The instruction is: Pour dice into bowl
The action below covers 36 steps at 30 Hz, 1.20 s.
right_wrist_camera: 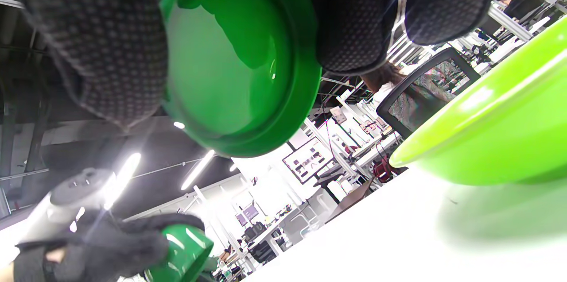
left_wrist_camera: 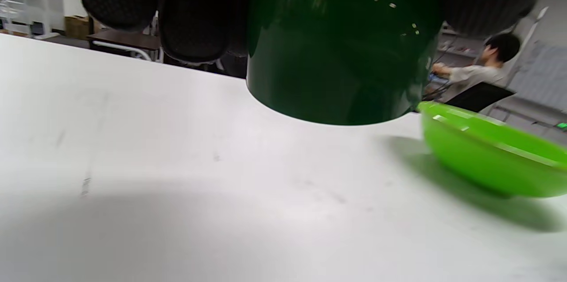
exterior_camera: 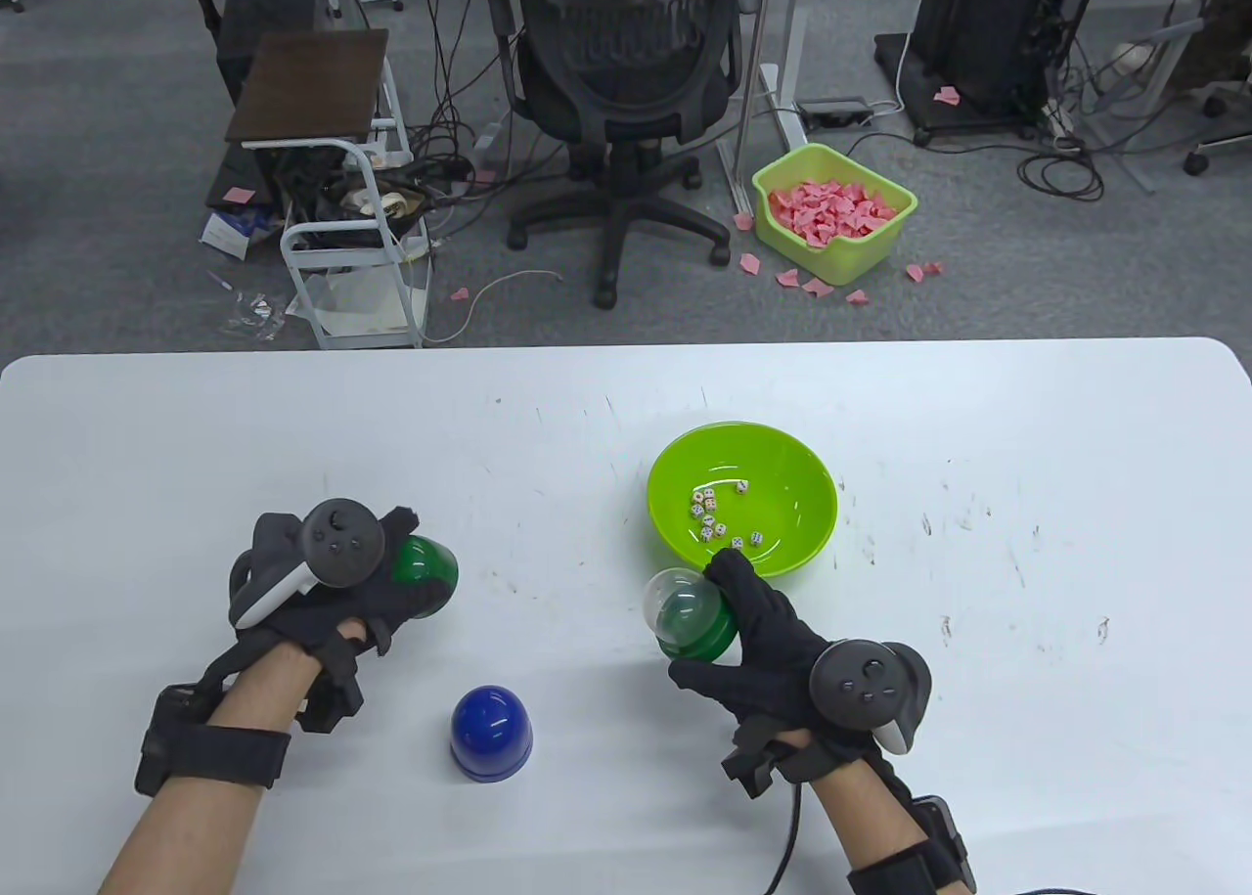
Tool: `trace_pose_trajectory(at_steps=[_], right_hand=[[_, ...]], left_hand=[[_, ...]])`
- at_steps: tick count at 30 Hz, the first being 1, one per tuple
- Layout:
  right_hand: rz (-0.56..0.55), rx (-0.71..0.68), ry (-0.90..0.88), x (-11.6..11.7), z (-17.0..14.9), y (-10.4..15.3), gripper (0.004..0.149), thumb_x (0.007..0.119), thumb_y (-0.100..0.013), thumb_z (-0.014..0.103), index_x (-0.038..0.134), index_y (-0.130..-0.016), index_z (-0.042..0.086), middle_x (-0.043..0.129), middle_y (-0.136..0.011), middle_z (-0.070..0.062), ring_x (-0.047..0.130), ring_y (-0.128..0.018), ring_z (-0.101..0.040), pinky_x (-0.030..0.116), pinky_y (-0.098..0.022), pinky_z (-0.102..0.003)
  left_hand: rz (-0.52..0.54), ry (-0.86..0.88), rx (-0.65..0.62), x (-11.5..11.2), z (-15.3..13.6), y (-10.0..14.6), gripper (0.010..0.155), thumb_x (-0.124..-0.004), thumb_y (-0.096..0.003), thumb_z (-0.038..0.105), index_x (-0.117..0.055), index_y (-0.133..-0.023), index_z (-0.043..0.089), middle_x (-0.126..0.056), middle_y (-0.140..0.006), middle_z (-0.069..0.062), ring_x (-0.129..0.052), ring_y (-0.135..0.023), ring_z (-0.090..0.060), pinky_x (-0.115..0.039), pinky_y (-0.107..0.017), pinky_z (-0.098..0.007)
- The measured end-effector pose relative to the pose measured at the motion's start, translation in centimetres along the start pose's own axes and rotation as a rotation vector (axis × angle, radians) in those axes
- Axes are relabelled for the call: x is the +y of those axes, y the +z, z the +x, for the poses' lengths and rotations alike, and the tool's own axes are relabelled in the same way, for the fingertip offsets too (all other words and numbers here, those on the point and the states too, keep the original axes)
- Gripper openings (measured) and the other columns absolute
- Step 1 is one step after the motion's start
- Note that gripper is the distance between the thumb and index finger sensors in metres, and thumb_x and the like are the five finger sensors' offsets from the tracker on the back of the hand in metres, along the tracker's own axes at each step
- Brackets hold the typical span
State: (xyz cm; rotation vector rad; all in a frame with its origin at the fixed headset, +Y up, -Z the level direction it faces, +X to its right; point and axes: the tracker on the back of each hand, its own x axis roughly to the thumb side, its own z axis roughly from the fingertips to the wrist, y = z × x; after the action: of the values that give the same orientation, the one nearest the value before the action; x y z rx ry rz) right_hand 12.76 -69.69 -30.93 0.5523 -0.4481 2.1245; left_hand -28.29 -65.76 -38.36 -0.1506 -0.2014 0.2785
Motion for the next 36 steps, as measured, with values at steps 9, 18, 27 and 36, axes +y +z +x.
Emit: trace_pose_trajectory(at_steps=[9,18,27,36], right_hand=[[0.029,-0.018,0.026,0.6,0.3,0.1,0.101,0.1,-0.034,0.045,0.046,-0.107,0.0,0.07,-0.105,-0.027,0.085,-0.073,-0.047,0.069,-0.058,-0.071],[0.048,-0.039,0.037,1.1,0.8,0.1,0.101,0.1,-0.034,0.045,0.045,-0.107,0.0,0.07,-0.105,-0.027,0.085,-0.073,-0.047,0.069,-0.059,-0.07],[0.05,-0.061,0.037,1.2,1.3,0.2,0.102,0.1,-0.034,0.045,0.045,-0.107,0.0,0.07,-0.105,-0.028,0.085,-0.073,-0.047,0.069,-0.058,-0.07],[0.03,-0.095,0.031,0.8,1.7,0.2,0.098,0.1,-0.034,0.044,0.051,-0.105,-0.002,0.071,-0.104,-0.03,0.086,-0.073,-0.047,0.069,-0.058,-0.071]], left_hand=[[0.013,0.149,-0.191,1.6,5.9,0.7,0.092,-0.079,-0.0391,0.072,-0.046,-0.112,0.026,-0.076,-0.106,-0.012,-0.084,-0.089,-0.037,-0.072,-0.069,-0.057],[-0.066,0.239,-0.355,0.3,12.1,0.6,0.093,-0.079,-0.0399,0.072,-0.045,-0.112,0.024,-0.074,-0.108,-0.012,-0.082,-0.092,-0.038,-0.071,-0.07,-0.058],[-0.139,0.227,-0.419,-2.2,16.4,-0.1,0.093,-0.078,-0.0402,0.071,-0.044,-0.112,0.024,-0.072,-0.109,-0.013,-0.081,-0.092,-0.038,-0.07,-0.07,-0.059],[-0.174,0.229,-0.44,-3.4,18.0,-0.4,0.093,-0.077,-0.041,0.071,-0.041,-0.112,0.023,-0.071,-0.109,-0.014,-0.081,-0.093,-0.039,-0.069,-0.071,-0.059]])
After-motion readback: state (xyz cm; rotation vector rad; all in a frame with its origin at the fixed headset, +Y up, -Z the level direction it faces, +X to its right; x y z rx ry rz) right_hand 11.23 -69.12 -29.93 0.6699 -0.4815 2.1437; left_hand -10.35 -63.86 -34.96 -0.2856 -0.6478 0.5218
